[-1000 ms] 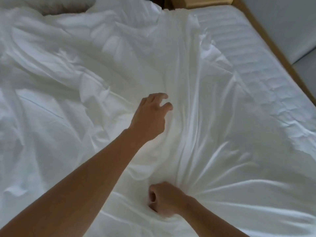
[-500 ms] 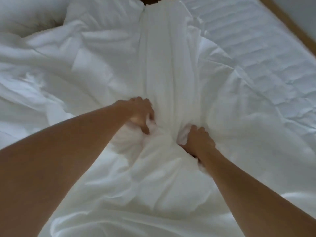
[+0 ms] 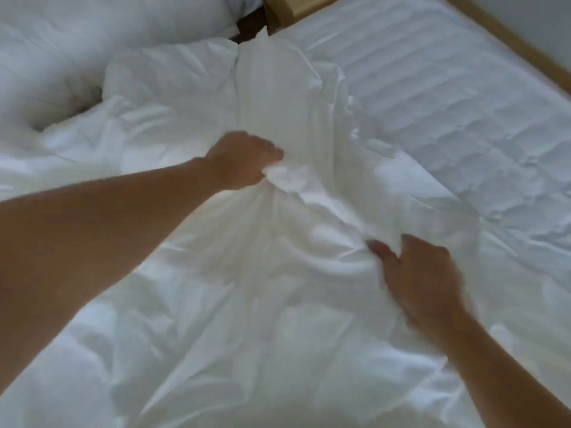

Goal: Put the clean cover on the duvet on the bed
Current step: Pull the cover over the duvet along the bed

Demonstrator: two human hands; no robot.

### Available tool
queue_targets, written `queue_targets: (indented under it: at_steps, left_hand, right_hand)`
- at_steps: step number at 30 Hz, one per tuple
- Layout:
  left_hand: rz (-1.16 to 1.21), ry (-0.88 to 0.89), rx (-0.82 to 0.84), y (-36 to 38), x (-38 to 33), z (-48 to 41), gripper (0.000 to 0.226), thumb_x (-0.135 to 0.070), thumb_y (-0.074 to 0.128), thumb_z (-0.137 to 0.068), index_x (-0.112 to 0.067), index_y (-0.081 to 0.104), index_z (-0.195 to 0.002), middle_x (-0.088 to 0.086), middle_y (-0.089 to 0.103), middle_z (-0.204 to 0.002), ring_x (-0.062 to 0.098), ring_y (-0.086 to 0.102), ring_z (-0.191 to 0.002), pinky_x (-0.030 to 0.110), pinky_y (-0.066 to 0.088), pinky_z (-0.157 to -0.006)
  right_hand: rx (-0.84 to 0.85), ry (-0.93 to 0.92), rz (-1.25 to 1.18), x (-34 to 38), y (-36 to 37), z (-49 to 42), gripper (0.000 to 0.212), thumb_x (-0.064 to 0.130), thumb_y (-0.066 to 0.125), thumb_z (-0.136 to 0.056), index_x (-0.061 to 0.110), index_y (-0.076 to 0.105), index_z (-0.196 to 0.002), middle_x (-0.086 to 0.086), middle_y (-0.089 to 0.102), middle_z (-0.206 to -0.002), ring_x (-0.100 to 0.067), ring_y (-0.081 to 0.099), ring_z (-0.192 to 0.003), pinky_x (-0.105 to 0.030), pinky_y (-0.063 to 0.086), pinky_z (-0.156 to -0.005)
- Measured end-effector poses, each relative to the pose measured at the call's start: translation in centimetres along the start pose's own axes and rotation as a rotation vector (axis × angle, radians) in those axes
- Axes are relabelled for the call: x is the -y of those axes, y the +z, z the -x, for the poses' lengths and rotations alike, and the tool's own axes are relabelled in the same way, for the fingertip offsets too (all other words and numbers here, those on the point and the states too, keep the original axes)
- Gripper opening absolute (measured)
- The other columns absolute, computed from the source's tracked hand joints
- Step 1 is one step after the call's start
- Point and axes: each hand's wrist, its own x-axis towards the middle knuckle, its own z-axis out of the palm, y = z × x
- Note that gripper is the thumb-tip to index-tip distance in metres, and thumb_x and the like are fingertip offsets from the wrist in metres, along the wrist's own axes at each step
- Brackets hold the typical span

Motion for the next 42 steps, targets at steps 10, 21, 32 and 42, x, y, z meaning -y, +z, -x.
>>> queue_targets:
  at_steps: [10, 21, 32, 42]
  left_hand:
    - [0.487, -0.440, 0.309, 7.5, -5.8, 4.1, 0.091, -0.066, 0.051, -0.094, -0.035, -0.001, -0.161, 0.003, -0.012, -0.170, 0.031, -0.008, -0.156, 0.065, 0.009, -0.118]
    - [1.079, -0.544, 0.555, 8.2, -12.0, 2.4, 0.047, -0.036, 0.069, -0.094, -0.011, 0.062, -0.133, 0.011, 0.060, -0.140, 0.026, 0.056, -0.126, 0.034, 0.045, -0.103]
    - [0.522, -0.677, 0.268, 9.1, -13.6, 1.8, 0.047, -0.028, 0.035, -0.106, -0.006, 0.034, -0.147, 0.016, 0.041, -0.149, 0.034, 0.044, -0.135, 0.048, 0.036, -0.110]
    - [0.658, -0.331, 0.365, 8.8, -24.4, 8.8, 0.129, -0.102, 0.052, -0.050, -0.061, -0.023, -0.147, 0.003, -0.041, -0.159, 0.040, -0.024, -0.151, 0.077, -0.001, -0.113]
  right_hand:
    - [0.185, -0.015, 0.242, 2.5, 7.1, 3.5, 0.065, 0.062, 0.033, -0.092, 0.008, 0.051, -0.122, -0.015, 0.057, -0.120, -0.036, 0.054, -0.110, -0.046, 0.041, -0.095]
    - [0.623, -0.088, -0.145, 4.8, 7.1, -1.7, 0.062, 0.062, 0.069, -0.084, 0.019, 0.062, -0.129, -0.006, 0.068, -0.127, -0.028, 0.062, -0.117, -0.034, 0.048, -0.094]
    - [0.135, -0.017, 0.304, 4.9, 4.9, -2.0, 0.077, 0.072, 0.047, -0.090, 0.011, 0.043, -0.136, -0.015, 0.054, -0.133, -0.034, 0.049, -0.123, -0.047, 0.034, -0.105]
    - [0.357, -0.120, 0.395, -6.5, 2.6, 10.4, 0.130, 0.104, 0.032, -0.060, 0.025, 0.017, -0.161, -0.022, 0.008, -0.166, -0.048, 0.012, -0.151, -0.070, 0.016, -0.116]
